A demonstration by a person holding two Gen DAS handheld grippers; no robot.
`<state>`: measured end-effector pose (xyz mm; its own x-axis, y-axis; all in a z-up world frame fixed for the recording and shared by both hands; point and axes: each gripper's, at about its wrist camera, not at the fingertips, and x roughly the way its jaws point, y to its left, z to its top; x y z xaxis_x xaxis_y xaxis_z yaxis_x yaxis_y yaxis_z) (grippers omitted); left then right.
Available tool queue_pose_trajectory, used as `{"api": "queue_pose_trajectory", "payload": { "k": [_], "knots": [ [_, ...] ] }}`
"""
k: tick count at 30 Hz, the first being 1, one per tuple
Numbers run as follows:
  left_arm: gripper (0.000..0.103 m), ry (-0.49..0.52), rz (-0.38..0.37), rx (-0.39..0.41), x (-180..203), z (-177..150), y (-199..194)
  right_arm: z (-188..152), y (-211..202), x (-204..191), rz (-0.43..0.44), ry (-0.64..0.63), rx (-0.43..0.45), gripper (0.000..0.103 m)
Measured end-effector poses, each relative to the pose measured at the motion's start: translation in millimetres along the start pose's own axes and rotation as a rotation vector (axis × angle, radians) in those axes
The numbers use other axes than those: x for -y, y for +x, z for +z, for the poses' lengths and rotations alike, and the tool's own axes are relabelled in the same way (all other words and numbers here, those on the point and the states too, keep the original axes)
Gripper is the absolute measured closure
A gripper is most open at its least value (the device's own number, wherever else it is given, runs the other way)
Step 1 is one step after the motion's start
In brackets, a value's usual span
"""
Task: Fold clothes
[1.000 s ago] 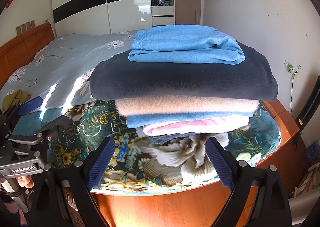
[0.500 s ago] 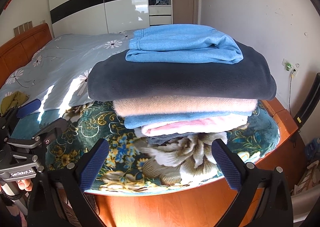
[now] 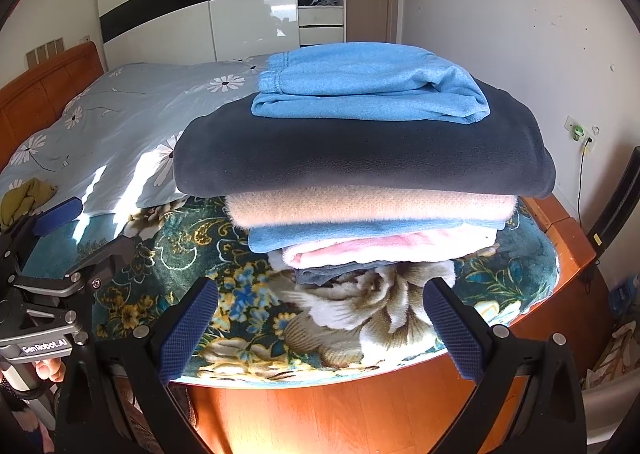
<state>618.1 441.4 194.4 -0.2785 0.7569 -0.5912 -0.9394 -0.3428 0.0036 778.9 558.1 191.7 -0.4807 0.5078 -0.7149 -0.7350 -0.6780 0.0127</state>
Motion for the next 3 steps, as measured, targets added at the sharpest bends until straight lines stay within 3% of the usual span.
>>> {"api": "queue_pose_trajectory", "payload": {
  "k": [3],
  "knots": [
    [0.000,0.004,0.001,-0.004,0.8,-0.2,1.6,0.0,1.4,2.5,-0.003,0.005,-0.003,0.001]
  ]
}}
